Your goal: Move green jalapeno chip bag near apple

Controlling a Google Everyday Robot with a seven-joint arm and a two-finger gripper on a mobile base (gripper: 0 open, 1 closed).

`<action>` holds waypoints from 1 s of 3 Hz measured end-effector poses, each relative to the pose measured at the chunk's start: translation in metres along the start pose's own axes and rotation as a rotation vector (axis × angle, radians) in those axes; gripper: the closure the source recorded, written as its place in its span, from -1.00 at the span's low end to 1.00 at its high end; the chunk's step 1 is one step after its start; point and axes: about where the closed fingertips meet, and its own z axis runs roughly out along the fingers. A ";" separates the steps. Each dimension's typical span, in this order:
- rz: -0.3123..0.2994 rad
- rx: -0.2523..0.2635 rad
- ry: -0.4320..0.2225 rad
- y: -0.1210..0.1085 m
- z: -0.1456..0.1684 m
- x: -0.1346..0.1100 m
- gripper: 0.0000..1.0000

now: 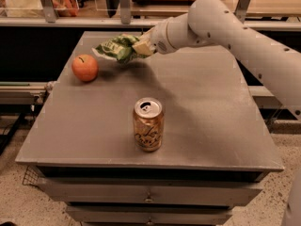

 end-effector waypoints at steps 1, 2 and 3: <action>-0.007 -0.015 0.002 0.006 0.004 0.000 -0.40; -0.010 -0.033 0.003 0.009 0.006 0.000 -0.87; -0.013 -0.040 0.006 0.009 0.006 0.001 -1.00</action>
Offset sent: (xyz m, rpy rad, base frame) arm -0.0069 0.0063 -0.0046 -0.0086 0.0179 0.0440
